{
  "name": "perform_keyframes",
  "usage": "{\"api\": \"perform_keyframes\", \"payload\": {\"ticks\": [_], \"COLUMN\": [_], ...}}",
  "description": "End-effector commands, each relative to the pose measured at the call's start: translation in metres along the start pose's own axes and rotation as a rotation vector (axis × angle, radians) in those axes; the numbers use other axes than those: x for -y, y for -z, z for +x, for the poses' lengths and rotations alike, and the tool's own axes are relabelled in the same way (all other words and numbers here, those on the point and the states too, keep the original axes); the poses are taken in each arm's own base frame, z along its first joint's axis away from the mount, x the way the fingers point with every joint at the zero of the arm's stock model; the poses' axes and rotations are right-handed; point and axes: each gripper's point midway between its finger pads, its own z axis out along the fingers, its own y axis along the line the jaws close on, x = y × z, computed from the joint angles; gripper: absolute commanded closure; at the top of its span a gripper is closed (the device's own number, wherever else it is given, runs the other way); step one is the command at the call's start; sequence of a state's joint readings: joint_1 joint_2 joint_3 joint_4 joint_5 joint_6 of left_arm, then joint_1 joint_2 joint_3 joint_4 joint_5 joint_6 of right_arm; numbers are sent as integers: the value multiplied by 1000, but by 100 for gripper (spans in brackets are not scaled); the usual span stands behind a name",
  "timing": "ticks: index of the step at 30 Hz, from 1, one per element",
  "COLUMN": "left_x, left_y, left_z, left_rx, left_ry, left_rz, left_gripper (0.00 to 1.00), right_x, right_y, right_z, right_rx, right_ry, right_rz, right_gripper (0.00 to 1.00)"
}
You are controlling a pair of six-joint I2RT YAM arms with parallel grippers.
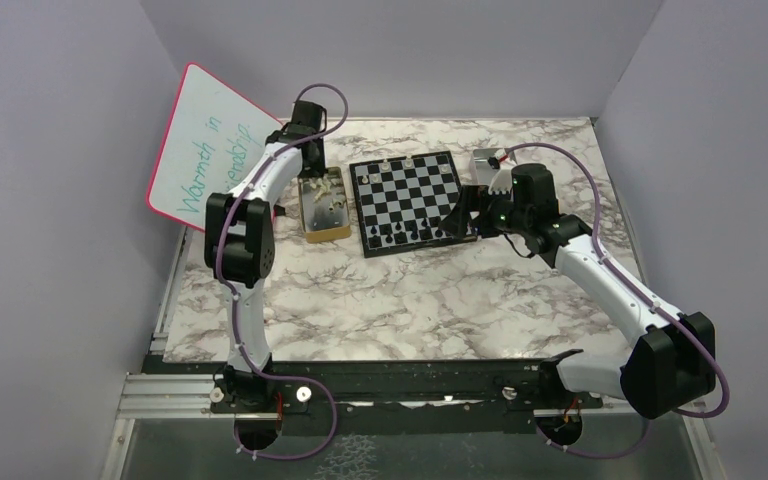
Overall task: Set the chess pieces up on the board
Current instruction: Pick up the chess piece from the storage box.
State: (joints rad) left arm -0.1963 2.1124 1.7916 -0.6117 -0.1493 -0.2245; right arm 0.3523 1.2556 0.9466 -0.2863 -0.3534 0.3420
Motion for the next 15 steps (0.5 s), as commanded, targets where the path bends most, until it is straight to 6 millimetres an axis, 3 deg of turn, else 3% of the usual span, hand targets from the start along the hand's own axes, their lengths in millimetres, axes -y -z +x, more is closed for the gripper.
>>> {"api": "perform_keyframes", "payload": {"ticks": [1, 15], "left_x": [15, 62], "left_y": [36, 60], "left_z": [-33, -67], "left_rx": [84, 163], "left_ry": [45, 41], "left_rz": [85, 212], "left_gripper": [84, 84], "right_x": [-7, -5], "right_y": [2, 6], "right_z": [-1, -4], "right_rx": [14, 12], "right_ry": [1, 16], "right_rz": [-29, -6], "right_gripper": [0, 0]}}
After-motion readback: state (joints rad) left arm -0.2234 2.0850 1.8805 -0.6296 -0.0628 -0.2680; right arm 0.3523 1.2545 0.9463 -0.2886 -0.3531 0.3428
